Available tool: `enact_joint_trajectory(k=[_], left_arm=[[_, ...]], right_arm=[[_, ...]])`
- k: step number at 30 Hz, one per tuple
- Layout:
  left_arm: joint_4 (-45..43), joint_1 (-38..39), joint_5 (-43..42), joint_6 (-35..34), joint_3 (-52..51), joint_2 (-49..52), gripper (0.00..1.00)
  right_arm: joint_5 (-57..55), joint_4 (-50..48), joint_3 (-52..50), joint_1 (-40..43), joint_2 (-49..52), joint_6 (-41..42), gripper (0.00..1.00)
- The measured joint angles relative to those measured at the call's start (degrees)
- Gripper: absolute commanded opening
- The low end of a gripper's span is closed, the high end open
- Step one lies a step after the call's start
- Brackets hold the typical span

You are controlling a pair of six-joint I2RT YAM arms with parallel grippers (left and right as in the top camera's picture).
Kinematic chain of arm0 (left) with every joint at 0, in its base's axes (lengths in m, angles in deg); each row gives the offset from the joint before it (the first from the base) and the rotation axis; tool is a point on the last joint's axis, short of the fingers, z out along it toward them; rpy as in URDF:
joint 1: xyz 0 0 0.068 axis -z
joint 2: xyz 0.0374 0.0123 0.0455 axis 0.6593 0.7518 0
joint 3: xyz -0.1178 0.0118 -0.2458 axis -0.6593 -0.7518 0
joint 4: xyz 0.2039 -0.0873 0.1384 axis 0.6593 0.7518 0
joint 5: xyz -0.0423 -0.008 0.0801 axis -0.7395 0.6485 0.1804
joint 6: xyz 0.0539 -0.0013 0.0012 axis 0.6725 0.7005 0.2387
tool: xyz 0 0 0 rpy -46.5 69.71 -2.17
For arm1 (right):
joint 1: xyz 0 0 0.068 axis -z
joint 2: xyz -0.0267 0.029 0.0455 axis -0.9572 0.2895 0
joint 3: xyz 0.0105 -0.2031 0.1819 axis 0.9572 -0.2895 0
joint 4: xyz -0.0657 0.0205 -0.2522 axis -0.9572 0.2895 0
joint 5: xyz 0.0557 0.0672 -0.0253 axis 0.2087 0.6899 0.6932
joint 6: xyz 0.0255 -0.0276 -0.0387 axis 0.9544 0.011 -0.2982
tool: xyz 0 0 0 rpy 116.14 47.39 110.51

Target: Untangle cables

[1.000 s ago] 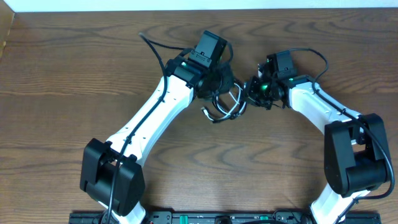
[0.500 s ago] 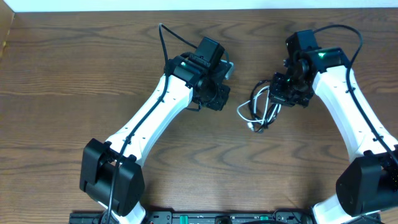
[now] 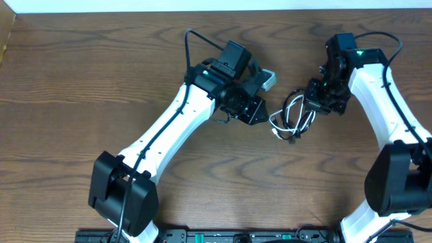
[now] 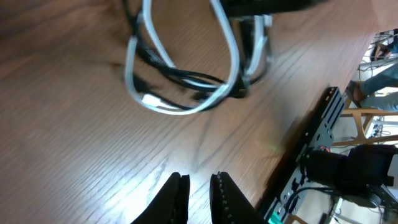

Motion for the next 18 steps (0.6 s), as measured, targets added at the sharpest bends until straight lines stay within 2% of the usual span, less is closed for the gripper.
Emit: enact_joint_trajectory(k=[3, 6, 7, 11, 18], left_arm=[[-2.3, 1.5, 1.5, -2.0, 0.0, 0.0, 0.17], [-4.2, 3.4, 6.4, -6.7, 0.0, 0.0, 0.17], [-4.9, 4.0, 7.8, -8.2, 0.0, 0.0, 0.22], [-9.2, 7.1, 13.8, -14.3, 0.0, 0.0, 0.24], [-16.4, 10.4, 18.8, -18.5, 0.0, 1.2, 0.3]], right_arm=[[4.9, -4.5, 0.0, 0.8, 0.2, -0.4, 0.01], [9.0, -7.5, 0.0, 1.0, 0.2, -0.1, 0.01], [9.7, -7.9, 0.0, 1.0, 0.2, 0.1, 0.01], [11.4, -8.2, 0.0, 1.0, 0.2, 0.3, 0.02], [13.1, -7.4, 0.0, 1.0, 0.2, -0.1, 0.02]])
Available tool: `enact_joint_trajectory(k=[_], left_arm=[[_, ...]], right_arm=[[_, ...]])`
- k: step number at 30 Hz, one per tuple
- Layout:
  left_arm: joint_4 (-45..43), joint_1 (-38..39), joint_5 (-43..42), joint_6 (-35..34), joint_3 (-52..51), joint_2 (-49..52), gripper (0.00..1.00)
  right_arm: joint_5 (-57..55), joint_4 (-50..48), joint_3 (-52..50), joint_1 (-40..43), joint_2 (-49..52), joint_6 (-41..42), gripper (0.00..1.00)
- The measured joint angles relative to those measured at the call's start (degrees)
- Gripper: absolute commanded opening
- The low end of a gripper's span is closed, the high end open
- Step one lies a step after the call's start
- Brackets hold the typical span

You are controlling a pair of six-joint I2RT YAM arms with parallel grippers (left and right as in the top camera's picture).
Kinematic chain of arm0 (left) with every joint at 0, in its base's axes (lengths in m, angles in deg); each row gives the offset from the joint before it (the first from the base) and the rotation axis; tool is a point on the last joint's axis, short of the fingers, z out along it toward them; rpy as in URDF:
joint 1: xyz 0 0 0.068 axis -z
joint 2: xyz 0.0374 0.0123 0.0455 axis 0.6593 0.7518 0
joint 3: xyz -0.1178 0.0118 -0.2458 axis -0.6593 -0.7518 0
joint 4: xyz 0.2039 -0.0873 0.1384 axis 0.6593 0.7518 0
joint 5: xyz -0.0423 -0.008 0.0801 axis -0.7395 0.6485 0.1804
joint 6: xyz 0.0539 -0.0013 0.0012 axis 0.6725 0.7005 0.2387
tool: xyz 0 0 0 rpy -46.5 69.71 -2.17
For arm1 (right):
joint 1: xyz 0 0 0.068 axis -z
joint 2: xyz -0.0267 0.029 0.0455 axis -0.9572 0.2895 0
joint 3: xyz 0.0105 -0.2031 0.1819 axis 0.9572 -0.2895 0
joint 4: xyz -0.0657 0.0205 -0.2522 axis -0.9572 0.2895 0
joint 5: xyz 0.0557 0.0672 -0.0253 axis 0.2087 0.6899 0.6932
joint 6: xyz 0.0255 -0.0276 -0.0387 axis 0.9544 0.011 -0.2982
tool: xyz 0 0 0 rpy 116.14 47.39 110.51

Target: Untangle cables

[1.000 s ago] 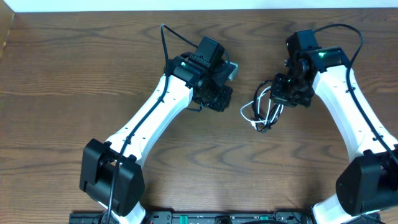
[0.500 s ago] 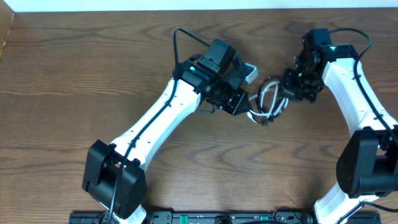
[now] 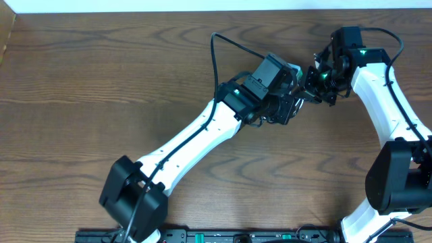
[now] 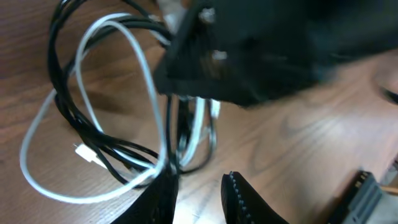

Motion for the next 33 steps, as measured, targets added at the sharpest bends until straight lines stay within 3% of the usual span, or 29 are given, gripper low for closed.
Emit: enact_joint_trajectory(k=[13, 21, 33], left_arm=[[-2.0, -0.5, 1.3, 1.9, 0.0, 4.2, 0.34], [-2.1, -0.9, 0.1, 2.2, 0.0, 7.0, 0.28], [-2.4, -3.8, -1.4, 3.2, 0.0, 6.9, 0.27]], right_arm=[[0.5, 0.7, 0.0, 0.0, 0.0, -1.5, 0.01], [1.7, 0.7, 0.0, 0.1, 0.0, -2.6, 0.01], [16.3, 0.8, 0.0, 3.2, 0.0, -10.2, 0.01]])
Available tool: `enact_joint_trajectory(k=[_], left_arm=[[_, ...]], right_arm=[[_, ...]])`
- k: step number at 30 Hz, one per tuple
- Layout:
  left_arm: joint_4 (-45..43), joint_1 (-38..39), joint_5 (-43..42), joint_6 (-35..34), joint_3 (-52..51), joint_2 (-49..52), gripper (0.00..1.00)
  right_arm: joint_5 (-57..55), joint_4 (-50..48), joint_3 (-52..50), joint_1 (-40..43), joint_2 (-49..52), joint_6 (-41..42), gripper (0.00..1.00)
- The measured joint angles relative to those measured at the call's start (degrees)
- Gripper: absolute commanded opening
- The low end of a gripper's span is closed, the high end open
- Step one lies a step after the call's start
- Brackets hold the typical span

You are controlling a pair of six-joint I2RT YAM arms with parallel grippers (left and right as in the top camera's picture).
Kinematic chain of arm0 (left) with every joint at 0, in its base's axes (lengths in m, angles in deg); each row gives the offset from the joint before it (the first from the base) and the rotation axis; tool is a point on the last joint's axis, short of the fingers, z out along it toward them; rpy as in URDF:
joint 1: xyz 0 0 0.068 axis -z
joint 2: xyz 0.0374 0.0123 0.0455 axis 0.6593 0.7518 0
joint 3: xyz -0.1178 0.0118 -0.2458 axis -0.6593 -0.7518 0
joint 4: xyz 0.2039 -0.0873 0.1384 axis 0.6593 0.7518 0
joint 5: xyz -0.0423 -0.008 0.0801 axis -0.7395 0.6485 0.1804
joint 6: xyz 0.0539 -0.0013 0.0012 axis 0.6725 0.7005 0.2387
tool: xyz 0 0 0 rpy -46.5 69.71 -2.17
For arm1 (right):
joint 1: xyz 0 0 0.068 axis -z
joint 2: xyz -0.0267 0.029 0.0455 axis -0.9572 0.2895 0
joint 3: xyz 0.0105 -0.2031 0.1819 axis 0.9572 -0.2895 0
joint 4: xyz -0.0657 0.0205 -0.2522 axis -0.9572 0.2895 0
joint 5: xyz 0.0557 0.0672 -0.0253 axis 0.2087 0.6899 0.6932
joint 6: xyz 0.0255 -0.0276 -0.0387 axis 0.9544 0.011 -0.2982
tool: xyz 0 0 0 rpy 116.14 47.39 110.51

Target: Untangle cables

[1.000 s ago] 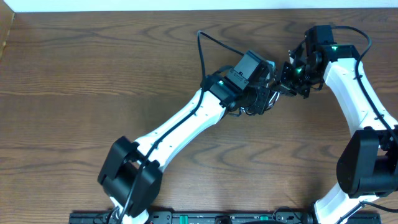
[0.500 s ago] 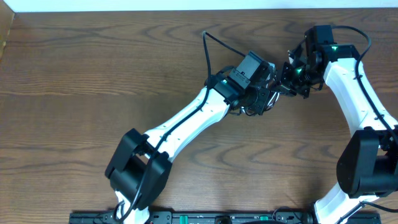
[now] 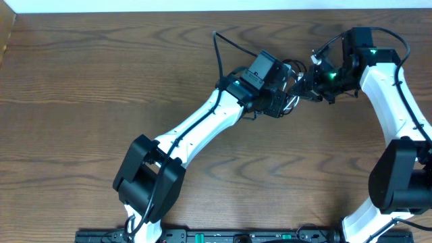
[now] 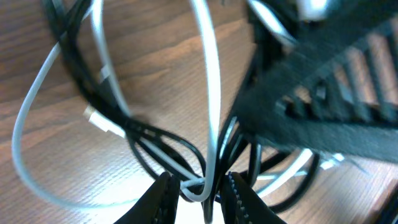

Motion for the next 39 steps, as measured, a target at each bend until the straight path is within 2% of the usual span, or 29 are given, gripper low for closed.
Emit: enact_joint_trajectory(k=[13, 14, 16, 20, 24, 30, 34, 39], left_arm=[[-2.9, -1.0, 0.0, -0.6, 0.0, 0.0, 0.27], [-3.0, -1.0, 0.3, -0.9, 0.0, 0.0, 0.27], [-2.9, -1.0, 1.6, -1.9, 0.0, 0.0, 0.08], [-2.5, -0.9, 3.4, -3.2, 0.0, 0.2, 0.07], [-2.1, -1.3, 3.5, -3.3, 0.0, 0.2, 0.07], [0.6, -5.5, -5.6, -3.5, 0.0, -0.6, 0.07], [6.0, -9.9, -15.6, -3.1, 0.0, -2.5, 0.07], [12.1, -14.0, -26.5, 1.1, 0.0, -2.8, 0.07]], right_arm=[[8.3, 1.3, 0.0, 0.8, 0.0, -5.2, 0.01], [8.7, 1.3, 0.0, 0.9, 0.0, -5.3, 0.01], [9.6, 1.4, 0.0, 0.9, 0.0, -5.6, 0.01], [10.4, 1.6, 0.0, 0.7, 0.0, -5.5, 0.01], [1.4, 1.6, 0.0, 0.7, 0.0, -2.4, 0.01], [-13.4, 0.9, 0.0, 0.7, 0.0, 3.4, 0.01], [-20.3, -0.7, 0.0, 0.5, 0.0, 6.8, 0.02], [-28.7, -1.6, 0.0, 0.0, 0.0, 9.9, 0.06]])
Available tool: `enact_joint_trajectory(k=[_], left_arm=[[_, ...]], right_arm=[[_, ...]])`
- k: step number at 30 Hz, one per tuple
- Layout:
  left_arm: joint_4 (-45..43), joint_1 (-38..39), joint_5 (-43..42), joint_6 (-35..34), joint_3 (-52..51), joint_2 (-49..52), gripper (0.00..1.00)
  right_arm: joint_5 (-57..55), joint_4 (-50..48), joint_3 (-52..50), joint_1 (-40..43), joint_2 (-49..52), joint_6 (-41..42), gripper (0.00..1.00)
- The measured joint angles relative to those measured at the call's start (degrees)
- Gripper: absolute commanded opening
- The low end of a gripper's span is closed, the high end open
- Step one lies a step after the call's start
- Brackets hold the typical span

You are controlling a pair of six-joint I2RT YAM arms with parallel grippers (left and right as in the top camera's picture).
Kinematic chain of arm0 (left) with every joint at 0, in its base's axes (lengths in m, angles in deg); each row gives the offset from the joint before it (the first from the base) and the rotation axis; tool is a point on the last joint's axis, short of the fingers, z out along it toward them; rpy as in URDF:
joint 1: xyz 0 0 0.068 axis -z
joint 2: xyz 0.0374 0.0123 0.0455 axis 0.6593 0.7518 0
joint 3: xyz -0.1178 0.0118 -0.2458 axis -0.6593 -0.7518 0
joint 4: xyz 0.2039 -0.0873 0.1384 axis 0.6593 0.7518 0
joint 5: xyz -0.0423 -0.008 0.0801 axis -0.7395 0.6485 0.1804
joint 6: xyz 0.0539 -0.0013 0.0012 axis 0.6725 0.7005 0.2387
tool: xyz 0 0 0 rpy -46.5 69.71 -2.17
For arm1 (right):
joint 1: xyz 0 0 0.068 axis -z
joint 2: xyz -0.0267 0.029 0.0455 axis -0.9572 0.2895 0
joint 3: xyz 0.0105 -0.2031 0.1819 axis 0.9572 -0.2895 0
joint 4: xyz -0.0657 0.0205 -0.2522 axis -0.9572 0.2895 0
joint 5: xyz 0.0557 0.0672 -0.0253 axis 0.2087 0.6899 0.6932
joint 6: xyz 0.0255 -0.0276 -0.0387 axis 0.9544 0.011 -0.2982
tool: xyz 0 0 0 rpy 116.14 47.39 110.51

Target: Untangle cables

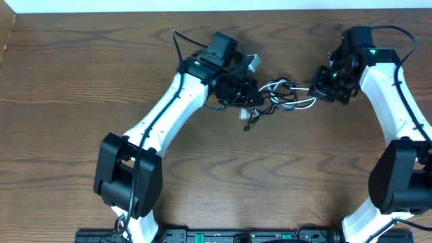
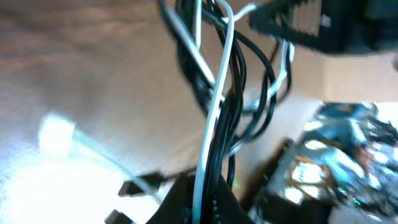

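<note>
A tangle of white and black cables (image 1: 287,94) is stretched out between my two grippers above the wooden table. My left gripper (image 1: 251,94) holds its left end. In the left wrist view this gripper (image 2: 202,199) is shut on a white strand and black strands of the cables (image 2: 217,93), which run up and away from it. My right gripper (image 1: 316,90) grips the tangle's right end, and it shows dark at the top of the left wrist view (image 2: 311,25). Loose plug ends (image 1: 247,116) hang below the left gripper.
The brown wooden table (image 1: 81,101) stretches wide to the left and front of the arms. A black rail (image 1: 202,236) runs along the front edge. The white back edge (image 1: 135,5) lies beyond both arms.
My left gripper was close against the right gripper, jaws slightly apart around the strands. It now sits further left, shut on them, and the tangle is drawn out into a longer span.
At first my left gripper was shut on nothing beside the bundle, which hung from the right gripper near the table. Then both grippers met further back with the left jaws open, then around white and black strands. Now the left holds them, apart from the right.
</note>
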Motion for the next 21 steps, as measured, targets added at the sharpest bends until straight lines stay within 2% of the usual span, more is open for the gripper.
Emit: enact_joint_trajectory(k=[8, 10, 11, 12, 13, 16, 18, 21], left_arm=[[6.1, -6.8, -6.7, 7.6, 0.0, 0.0, 0.07], [6.9, -9.5, -6.5, 8.3, 0.0, -0.3, 0.07], [7.1, -10.3, -6.4, 8.4, 0.0, -0.5, 0.07], [7.2, -11.1, -6.4, 8.4, 0.0, -0.7, 0.07], [7.2, -11.2, -6.3, 8.6, 0.0, -0.8, 0.07], [7.1, -9.7, -6.2, 9.0, 0.0, -0.8, 0.07], [7.1, -8.2, -5.7, 9.2, 0.0, -0.8, 0.07], [7.0, -6.2, -3.7, 9.4, 0.0, -0.8, 0.08]], right_arm=[[-7.5, 0.2, 0.0, 0.9, 0.0, 1.8, 0.08], [-11.2, 0.0, 0.0, 4.1, 0.0, 0.8, 0.2], [-11.3, 0.0, 0.0, 5.5, 0.0, -1.1, 0.31], [-10.3, 0.2, 0.0, 6.9, 0.0, -3.1, 0.37], [-7.3, 0.4, 0.0, 8.0, 0.0, -6.3, 0.42], [3.3, 2.1, 0.0, 7.6, 0.0, -14.7, 0.65], [8.9, 3.1, 0.0, 7.0, 0.0, -18.5, 0.76], [14.1, 4.0, 0.0, 6.6, 0.0, -22.2, 0.83]])
